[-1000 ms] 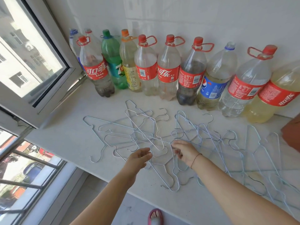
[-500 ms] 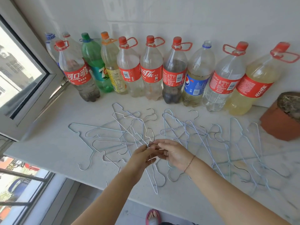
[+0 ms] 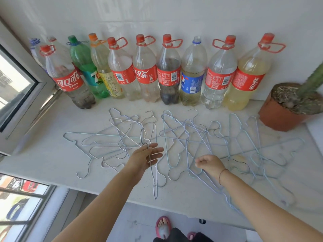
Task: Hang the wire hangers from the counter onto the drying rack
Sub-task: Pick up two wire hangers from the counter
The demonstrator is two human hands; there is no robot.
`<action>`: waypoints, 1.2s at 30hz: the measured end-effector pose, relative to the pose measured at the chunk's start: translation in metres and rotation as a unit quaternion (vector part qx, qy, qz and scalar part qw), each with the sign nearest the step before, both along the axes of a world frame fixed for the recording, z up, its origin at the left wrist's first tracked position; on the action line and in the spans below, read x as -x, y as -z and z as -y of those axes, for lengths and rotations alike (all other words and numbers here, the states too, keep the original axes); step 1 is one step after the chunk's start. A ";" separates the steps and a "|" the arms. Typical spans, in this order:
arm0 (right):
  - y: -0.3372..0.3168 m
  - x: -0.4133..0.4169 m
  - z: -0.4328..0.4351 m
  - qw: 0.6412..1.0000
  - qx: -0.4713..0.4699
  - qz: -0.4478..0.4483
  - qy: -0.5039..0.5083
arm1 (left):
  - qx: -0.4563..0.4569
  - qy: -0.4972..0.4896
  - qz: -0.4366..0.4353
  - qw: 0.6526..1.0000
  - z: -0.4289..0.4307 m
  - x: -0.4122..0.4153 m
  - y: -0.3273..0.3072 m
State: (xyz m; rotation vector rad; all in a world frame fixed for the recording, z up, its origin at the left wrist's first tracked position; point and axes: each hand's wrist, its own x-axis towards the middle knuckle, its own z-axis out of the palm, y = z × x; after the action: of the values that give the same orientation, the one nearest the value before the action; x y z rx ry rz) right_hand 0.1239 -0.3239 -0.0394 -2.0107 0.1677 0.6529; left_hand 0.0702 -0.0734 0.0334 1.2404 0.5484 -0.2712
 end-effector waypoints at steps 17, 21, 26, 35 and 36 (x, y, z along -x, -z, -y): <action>0.007 0.021 -0.014 0.977 0.163 0.070 -0.117 | -0.033 -0.088 -0.015 0.995 0.022 0.068 -0.009; 0.000 0.022 -0.010 0.993 0.057 0.077 -0.066 | -0.042 -0.091 -0.014 0.995 0.024 0.084 -0.012; -0.024 0.020 -0.008 0.993 -0.092 0.068 -0.001 | -0.063 -0.085 -0.007 0.994 0.025 0.097 -0.019; -0.091 0.037 -0.020 0.940 -0.332 -0.024 0.079 | -0.083 -0.099 0.054 0.990 0.008 0.142 -0.039; -0.098 0.044 -0.025 0.937 -0.342 -0.023 0.069 | -0.085 -0.106 0.064 0.989 0.005 0.150 -0.043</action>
State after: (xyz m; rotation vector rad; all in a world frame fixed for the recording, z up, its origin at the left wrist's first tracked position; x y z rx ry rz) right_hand 0.0798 -0.2990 0.0588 -1.3004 0.0903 0.5684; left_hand -0.0801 -0.0783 0.0763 1.3406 0.5963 0.0349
